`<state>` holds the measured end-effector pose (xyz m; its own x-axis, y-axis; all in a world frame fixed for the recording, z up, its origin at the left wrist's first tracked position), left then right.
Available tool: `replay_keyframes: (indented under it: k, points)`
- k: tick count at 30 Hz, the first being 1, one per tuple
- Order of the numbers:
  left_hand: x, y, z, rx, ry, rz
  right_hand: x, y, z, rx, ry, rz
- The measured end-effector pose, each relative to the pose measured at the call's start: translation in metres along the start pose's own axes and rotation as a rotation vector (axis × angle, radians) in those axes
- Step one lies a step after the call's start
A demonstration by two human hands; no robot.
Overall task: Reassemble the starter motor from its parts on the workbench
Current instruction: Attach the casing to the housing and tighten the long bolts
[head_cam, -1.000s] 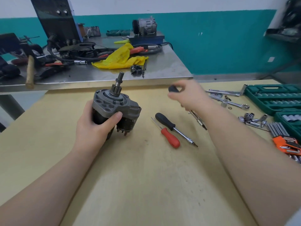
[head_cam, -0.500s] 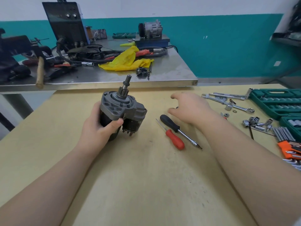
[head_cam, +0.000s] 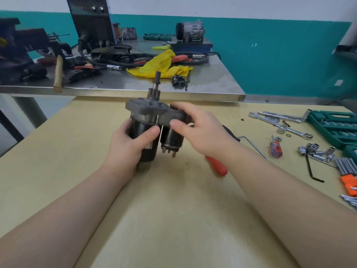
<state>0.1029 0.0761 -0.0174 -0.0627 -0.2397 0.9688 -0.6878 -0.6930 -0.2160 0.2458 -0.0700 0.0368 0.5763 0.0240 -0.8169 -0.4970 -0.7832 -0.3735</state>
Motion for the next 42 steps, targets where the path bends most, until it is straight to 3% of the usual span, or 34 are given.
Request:
replay_keyframes:
  k: [7,17,23,31,34,42]
  points:
    - [0.017,0.014,0.028,-0.317,0.409,-0.241,-0.024,-0.001,-0.02,0.12,-0.247,-0.003]
    - [0.01,0.04,0.056,-0.46,0.774,-0.523,-0.032,0.004,-0.022,0.152,0.056,-0.121]
    - [0.004,0.041,0.056,-0.511,0.767,-0.719,-0.024,0.0,-0.016,0.117,0.156,-0.072]
    - [-0.004,0.036,0.054,-0.585,0.795,-0.77,-0.012,-0.003,-0.016,0.122,0.116,0.044]
    - [-0.006,0.035,0.053,-0.622,0.806,-0.771,-0.017,-0.005,-0.02,0.066,0.145,0.043]
    - [-0.011,0.033,0.052,-0.703,0.803,-0.685,-0.03,0.007,-0.015,-0.288,0.312,-0.09]
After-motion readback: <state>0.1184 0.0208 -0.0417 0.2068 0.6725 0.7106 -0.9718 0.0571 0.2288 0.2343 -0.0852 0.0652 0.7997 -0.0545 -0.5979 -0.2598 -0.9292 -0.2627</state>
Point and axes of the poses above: each hand's wrist, its own y-axis away from the middle knuckle, its own z-axis out of the palm, x = y × z, the point moved 3 cm from there along -y, towards the middle knuckle, and after that the axes turned 13 degrees about -y, right-handed, at the moved point
